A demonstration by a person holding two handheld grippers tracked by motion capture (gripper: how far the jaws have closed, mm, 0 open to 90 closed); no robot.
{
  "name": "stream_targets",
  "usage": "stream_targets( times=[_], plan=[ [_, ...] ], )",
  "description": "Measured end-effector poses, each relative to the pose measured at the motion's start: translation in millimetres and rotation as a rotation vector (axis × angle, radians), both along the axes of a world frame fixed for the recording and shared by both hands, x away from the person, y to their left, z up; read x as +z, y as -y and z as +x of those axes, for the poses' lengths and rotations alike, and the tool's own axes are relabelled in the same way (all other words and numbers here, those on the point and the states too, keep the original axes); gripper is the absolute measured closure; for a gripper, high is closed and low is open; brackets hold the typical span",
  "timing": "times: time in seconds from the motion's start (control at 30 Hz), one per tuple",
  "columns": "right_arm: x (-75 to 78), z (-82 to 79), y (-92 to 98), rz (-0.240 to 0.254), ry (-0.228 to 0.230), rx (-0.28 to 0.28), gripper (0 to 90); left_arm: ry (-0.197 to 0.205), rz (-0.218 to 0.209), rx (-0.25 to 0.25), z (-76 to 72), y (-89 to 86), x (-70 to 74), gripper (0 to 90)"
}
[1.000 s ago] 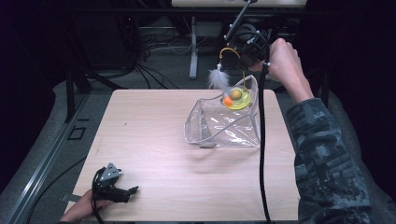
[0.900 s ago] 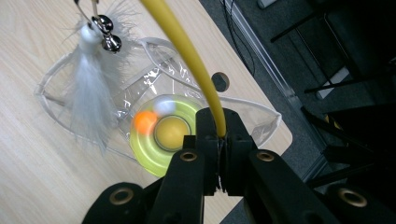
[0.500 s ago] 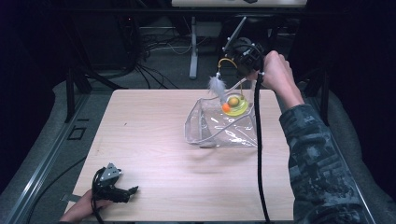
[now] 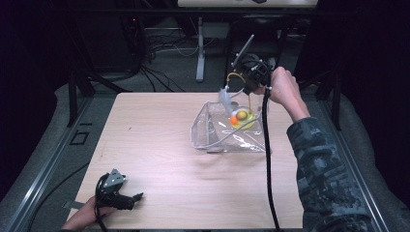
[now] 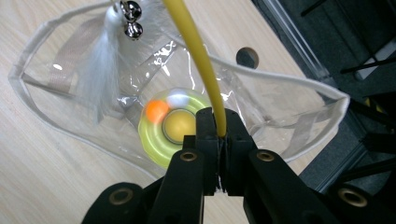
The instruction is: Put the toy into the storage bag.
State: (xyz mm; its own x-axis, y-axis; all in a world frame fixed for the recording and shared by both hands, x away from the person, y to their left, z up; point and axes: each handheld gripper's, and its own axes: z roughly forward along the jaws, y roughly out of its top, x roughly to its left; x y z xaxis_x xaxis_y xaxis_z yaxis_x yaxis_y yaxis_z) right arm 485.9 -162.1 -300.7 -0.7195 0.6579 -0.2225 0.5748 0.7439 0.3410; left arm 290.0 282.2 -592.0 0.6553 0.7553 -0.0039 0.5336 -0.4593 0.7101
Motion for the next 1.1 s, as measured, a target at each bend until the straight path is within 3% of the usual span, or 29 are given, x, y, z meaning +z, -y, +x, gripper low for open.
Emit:
stream_targets(
  times=[0.4,1.1],
  plan=[
    [-34.8,-3.3,13.0,0.012,-0.055,-0.016,87.7,0.001,0.002,0.0,0.0,-0.1,0.1,0.0],
    [-62.2,-1.6,22.7,-0.026,-0.108,-0.052,87.7,0.0,0.001,-0.001,0.1,-0.1,0.1,0.0]
  ],
)
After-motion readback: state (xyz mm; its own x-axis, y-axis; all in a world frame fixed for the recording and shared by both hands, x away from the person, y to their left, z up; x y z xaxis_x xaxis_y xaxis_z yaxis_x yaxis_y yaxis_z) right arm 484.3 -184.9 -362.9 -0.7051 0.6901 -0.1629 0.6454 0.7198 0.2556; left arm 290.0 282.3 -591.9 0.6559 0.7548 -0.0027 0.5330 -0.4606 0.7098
